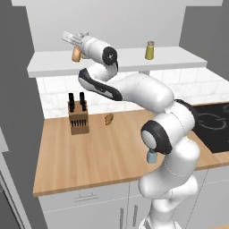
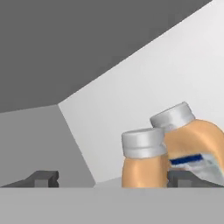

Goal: Put the shaker and condiment bottle from the counter next to their counterparts in the cabinet.

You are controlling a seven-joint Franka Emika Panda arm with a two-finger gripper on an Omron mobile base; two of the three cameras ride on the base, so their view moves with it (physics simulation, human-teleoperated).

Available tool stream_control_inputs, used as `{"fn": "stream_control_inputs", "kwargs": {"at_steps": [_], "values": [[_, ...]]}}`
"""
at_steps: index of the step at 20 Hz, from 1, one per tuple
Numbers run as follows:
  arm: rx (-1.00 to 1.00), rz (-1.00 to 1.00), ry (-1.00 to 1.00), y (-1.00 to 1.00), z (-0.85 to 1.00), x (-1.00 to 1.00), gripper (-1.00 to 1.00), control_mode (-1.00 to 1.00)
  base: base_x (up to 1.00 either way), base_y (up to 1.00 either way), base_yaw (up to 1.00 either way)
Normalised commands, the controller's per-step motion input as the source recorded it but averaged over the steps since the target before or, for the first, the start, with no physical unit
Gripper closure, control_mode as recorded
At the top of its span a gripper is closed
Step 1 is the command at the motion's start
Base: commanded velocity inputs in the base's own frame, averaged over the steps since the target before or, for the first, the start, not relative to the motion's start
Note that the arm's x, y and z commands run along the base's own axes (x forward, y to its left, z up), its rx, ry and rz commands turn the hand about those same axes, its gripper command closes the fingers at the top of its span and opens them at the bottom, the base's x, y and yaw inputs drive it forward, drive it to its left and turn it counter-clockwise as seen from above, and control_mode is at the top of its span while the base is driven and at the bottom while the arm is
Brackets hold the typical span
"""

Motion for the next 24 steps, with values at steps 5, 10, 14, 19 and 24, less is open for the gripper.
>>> {"fn": "stream_control_inputs", "kwargs": {"at_steps": [5, 10, 14, 19, 24], "values": [[-0.04, -0.03, -0.17, 0.30, 0.35, -0.25, -1.00, -1.00, 0.00, 0.00, 0.00], [0.00, -0.05, -0.20, 0.14, 0.52, -0.31, -1.00, -1.00, 0.00, 0.00, 0.00], [0.00, -0.06, -0.19, 0.06, 0.44, -0.37, -1.00, -1.00, 0.00, 0.00, 0.00], [0.00, -0.07, -0.16, 0.01, 0.28, -0.50, -1.00, -1.00, 0.00, 0.00, 0.00], [0.00, -0.09, 0.07, -0.07, -0.03, -0.73, -1.00, -1.00, 0.00, 0.00, 0.00]]}}
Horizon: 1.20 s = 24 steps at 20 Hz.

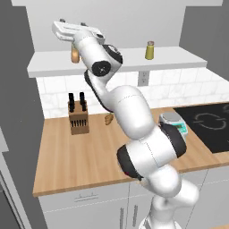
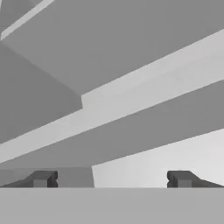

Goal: Put the shaker and condiment bottle from the counter next to their counterparts in the cabinet.

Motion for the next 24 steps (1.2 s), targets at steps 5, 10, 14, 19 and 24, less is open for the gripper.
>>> {"fn": "stream_control_inputs", "kwargs": {"at_steps": [5, 10, 14, 19, 24], "values": [[0.00, -0.08, 0.41, -0.17, -0.12, -0.64, -1.00, -1.00, 0.00, 0.00, 0.00], [0.00, -0.07, 0.17, -0.13, -0.09, -0.65, -1.00, -1.00, 0.00, 0.00, 0.00], [0.00, -0.07, 0.05, -0.09, -0.19, -0.80, -1.00, -1.00, 0.00, 0.00, 0.00], [0.00, -0.08, 0.09, -0.15, -0.22, -0.87, -1.00, -1.00, 0.00, 0.00, 0.00], [0.00, -0.08, 0.22, -0.30, -0.37, -0.91, -1.00, -1.00, 0.00, 0.00, 0.00]]}}
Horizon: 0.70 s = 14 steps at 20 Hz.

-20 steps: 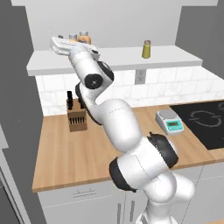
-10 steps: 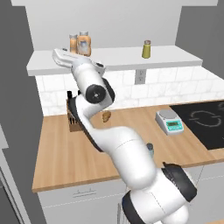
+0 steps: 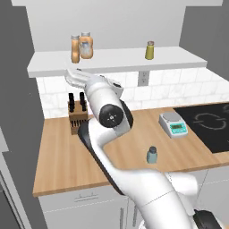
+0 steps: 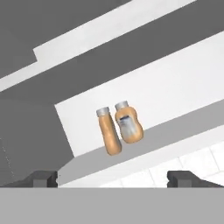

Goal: Put the shaker and condiment bottle from the counter next to their counterparts in the cabinet.

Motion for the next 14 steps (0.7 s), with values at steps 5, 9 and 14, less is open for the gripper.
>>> {"fn": "stream_control_inputs", "kwargs": {"at_steps": [5, 9, 14], "values": [[0.00, -0.05, 0.32, -0.34, -0.43, -0.78, -1.00, -1.00, 0.00, 0.00, 0.00], [0.00, -0.02, 0.18, -0.09, -0.25, -0.30, -1.00, -1.00, 0.00, 0.00, 0.00], [0.00, 0.00, 0.06, -0.21, 0.00, 0.00, -1.00, -1.00, 0.00, 0.00, 0.00]]}}
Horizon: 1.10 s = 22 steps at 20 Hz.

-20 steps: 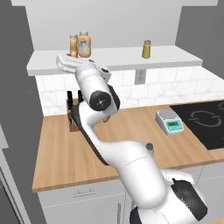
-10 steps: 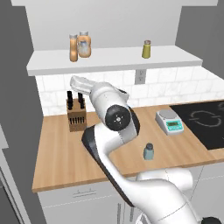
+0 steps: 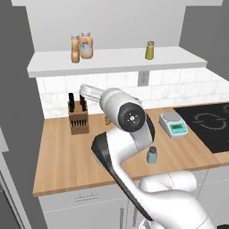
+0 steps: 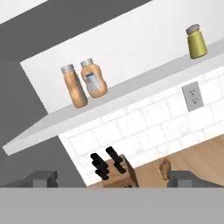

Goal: Put the shaker and condiment bottle from the counter next to their counterparts in the cabinet.

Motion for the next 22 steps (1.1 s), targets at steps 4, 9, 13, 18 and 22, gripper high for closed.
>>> {"fn": "stream_control_inputs", "kwargs": {"at_steps": [4, 9, 13, 18, 22], "values": [[0.00, -0.04, 0.21, -0.82, 0.00, 0.00, -1.00, -1.00, 0.00, 0.00, 0.00], [0.00, -0.09, 0.42, -0.86, -0.19, -0.05, -1.00, -1.00, 0.00, 0.00, 0.00], [0.00, -0.05, 0.24, -0.18, -0.22, -0.01, -1.00, -1.00, 0.00, 0.00, 0.00], [0.00, -0.02, 0.27, -0.30, -0.30, -0.02, -1.00, -1.00, 0.00, 0.00, 0.00], [0.00, -0.01, 0.39, -0.78, -0.38, -0.17, -1.00, -1.00, 0.00, 0.00, 0.00]]}}
